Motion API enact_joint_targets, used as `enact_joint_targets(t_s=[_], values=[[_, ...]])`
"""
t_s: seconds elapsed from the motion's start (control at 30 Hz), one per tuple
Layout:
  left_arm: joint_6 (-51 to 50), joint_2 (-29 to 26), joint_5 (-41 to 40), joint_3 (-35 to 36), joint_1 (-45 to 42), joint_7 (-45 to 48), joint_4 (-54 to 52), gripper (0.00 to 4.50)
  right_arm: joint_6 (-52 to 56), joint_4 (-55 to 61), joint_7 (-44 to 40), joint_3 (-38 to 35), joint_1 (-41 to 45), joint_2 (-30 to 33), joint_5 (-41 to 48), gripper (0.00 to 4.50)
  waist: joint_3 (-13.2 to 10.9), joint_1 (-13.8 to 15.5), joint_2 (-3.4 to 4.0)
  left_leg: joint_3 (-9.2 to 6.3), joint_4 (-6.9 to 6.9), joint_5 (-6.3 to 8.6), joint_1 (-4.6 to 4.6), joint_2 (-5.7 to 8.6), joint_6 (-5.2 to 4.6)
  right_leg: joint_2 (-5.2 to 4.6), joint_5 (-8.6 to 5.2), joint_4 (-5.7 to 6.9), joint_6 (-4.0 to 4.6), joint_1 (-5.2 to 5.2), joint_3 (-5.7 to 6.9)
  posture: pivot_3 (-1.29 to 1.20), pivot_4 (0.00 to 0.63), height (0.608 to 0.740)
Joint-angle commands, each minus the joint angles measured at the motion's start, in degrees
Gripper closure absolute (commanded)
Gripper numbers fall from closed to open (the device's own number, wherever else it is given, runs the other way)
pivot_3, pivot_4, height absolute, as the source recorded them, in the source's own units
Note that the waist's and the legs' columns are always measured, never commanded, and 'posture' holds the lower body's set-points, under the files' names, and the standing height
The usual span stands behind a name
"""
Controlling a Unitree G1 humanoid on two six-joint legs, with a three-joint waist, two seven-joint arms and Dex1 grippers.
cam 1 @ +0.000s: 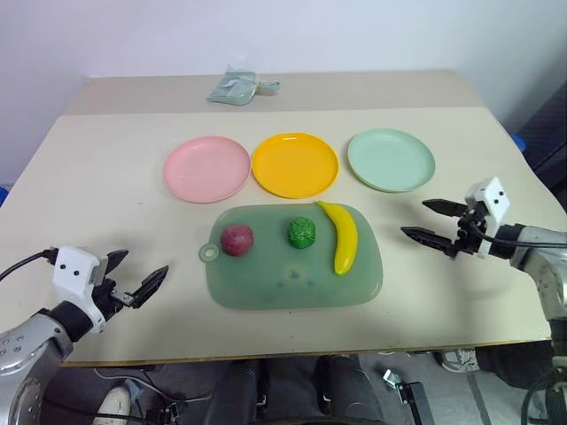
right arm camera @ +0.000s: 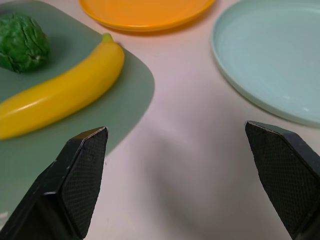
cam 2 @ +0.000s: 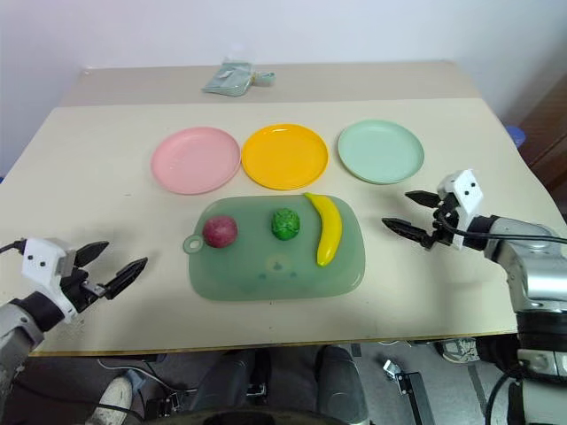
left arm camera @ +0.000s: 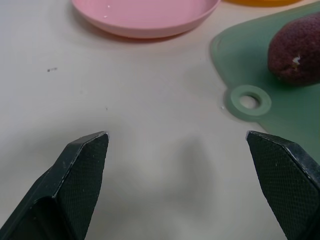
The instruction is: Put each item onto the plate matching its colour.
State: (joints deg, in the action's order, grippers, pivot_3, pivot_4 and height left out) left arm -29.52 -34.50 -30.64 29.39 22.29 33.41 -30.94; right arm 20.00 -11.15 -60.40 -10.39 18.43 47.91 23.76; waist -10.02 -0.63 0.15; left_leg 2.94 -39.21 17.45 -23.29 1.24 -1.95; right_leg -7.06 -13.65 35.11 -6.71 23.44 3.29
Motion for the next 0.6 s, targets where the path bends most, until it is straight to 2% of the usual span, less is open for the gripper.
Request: enact_joint_targets(t_s=[0.03, 0.33, 0.6], values=[[-0.2, 0.4, -1.1, 2.6, 0.8, -1.2, -3.5, 0.0, -1.9, -1.2, -0.9, 0.1, 3.2, -0.8, -0.2, 0.06, 0.0, 0.0, -0.01, 0.0, 0.0, 0.0, 0.0, 0.0, 0.0, 0.01, 0.0, 0.0, 0.0, 0.0, 0.0, 0.0, 0.15, 0.74], [-1.2, 0.5, -3.2, 5.0, 1.3, -2.0, -4.8, 0.0, -3.4, -0.7, 1.2, 1.3, 5.3, -3.6, -1.7, 0.06, 0.0, 0.0, 0.0, 0.0, 0.0, 0.0, -0.01, 0.0, -0.01, 0.01, 0.0, 0.0, 0.0, 0.0, 0.01, 0.0, 0.15, 0.74], [-0.7, 0.1, -2.2, 0.9, -5.8, -2.1, -0.4, 0.0, -2.2, 5.6, 6.7, -1.2, 0.9, -5.5, -1.0, 0.06, 0.0, 0.2, 0.0, -0.01, -0.01, 0.0, -0.01, 0.02, -0.01, 0.04, 0.02, 0.01, -0.03, -0.01, 0.03, 0.0, 0.15, 0.74]])
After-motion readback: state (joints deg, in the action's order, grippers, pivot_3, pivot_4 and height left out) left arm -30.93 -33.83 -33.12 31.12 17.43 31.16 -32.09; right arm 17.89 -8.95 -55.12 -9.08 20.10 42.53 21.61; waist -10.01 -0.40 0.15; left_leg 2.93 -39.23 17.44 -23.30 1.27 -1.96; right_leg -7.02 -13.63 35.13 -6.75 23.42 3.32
